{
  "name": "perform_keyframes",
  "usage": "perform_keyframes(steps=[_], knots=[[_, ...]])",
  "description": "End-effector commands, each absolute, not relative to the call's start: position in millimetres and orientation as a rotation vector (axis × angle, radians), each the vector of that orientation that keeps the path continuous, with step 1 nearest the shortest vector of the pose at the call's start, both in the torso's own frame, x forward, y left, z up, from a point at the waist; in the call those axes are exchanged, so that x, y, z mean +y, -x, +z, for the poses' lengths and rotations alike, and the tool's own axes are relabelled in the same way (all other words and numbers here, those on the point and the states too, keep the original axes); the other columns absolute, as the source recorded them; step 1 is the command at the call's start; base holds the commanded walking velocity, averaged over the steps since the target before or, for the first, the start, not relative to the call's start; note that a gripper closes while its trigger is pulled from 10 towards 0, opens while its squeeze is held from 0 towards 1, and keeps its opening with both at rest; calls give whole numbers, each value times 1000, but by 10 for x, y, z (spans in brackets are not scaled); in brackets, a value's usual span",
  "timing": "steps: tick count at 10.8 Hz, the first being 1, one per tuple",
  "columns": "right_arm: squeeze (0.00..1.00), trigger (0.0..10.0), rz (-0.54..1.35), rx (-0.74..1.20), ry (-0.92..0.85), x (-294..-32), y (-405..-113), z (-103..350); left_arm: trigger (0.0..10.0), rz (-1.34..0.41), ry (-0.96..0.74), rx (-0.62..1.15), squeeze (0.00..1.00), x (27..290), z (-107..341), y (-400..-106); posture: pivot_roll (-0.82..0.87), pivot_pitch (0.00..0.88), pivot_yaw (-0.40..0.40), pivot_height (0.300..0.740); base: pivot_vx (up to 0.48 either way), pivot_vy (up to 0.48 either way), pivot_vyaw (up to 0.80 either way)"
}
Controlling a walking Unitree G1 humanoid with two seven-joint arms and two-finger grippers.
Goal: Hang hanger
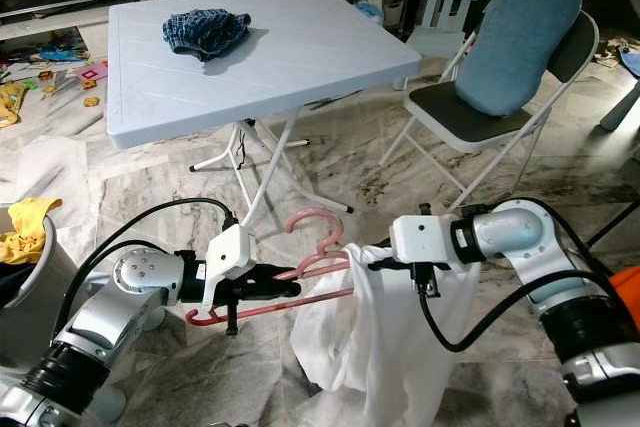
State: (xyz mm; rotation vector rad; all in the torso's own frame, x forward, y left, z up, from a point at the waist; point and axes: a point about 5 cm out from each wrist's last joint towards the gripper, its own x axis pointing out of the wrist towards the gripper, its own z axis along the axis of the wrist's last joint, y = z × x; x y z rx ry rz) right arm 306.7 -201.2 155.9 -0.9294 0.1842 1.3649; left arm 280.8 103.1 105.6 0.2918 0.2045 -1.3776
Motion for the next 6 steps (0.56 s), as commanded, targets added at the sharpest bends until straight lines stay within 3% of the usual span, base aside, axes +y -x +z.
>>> perform_keyframes(steps=[1,2,3,4,6], knots=[[0,10000,1289,63,939,-1972,-3173,1797,0,-1367,-291,231,0,1045,1006,-2813,-205,0,1,740,0,0,0],[0,10000,1286,64,939,-1958,-3183,1780,0,-1335,-274,214,0,1046,1008,-2836,-204,0,0,740,0,0,0],[224,10000,1290,83,915,-1937,-3196,1754,0,-1297,-261,196,0,1051,996,-2852,-203,0,0,740,0,0,0],[1000,10000,1298,93,895,-1917,-3205,1744,0,-1276,-243,189,0,1054,989,-2854,-202,0,0,740,0,0,0],[1000,10000,1274,78,922,-1881,-3255,1737,0,-1253,-224,180,0,1060,970,-2849,-198,1,-1,740,0,0,0]])
